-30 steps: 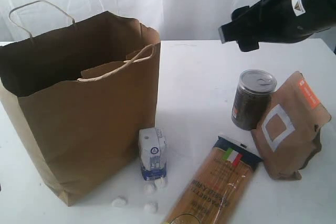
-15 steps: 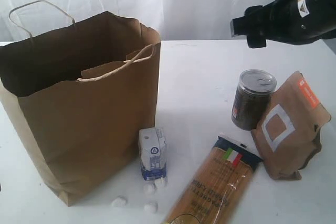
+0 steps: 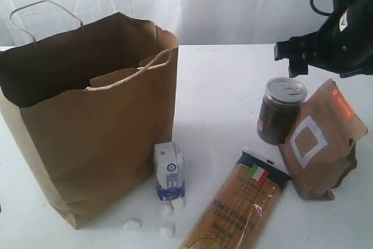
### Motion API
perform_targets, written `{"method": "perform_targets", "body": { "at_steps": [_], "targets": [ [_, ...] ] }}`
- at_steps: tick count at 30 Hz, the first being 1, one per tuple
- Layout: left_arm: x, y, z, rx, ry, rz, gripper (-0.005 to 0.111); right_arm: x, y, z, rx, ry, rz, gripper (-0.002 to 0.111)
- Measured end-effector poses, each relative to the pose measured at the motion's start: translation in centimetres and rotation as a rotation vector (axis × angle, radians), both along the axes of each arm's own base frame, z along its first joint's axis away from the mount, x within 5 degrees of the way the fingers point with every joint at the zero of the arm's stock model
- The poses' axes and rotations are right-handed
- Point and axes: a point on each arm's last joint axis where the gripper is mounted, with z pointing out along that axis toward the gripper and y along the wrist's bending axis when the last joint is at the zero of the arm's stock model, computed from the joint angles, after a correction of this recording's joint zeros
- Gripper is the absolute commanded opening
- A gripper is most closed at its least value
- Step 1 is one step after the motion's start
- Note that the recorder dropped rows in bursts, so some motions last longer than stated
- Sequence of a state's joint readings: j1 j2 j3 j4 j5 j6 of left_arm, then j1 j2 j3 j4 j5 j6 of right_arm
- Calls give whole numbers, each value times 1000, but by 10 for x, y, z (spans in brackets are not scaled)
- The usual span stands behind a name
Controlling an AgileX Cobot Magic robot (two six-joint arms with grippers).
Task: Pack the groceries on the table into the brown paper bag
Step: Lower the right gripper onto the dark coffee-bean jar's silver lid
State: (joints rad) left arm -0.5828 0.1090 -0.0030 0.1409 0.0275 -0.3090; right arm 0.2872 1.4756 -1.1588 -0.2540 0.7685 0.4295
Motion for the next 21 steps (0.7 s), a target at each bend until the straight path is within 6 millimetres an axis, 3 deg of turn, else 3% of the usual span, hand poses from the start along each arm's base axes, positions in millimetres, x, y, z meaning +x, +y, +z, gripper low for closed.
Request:
{"method": "perform_targets", "body": {
  "at_steps": [9,11,16,21],
  "targets": [
    [0,0,0,0,0,0,0,35,-10,14,-39,-36,160,73],
    [0,0,0,0,0,0,0,43,-8,10,-62,-27,196,73],
    [0,0,0,0,0,0,0,59,-4,-24,-109,77,265,73],
    [0,0,0,0,0,0,0,66,-2,-28,-107,41,271,73]
  ]
}}
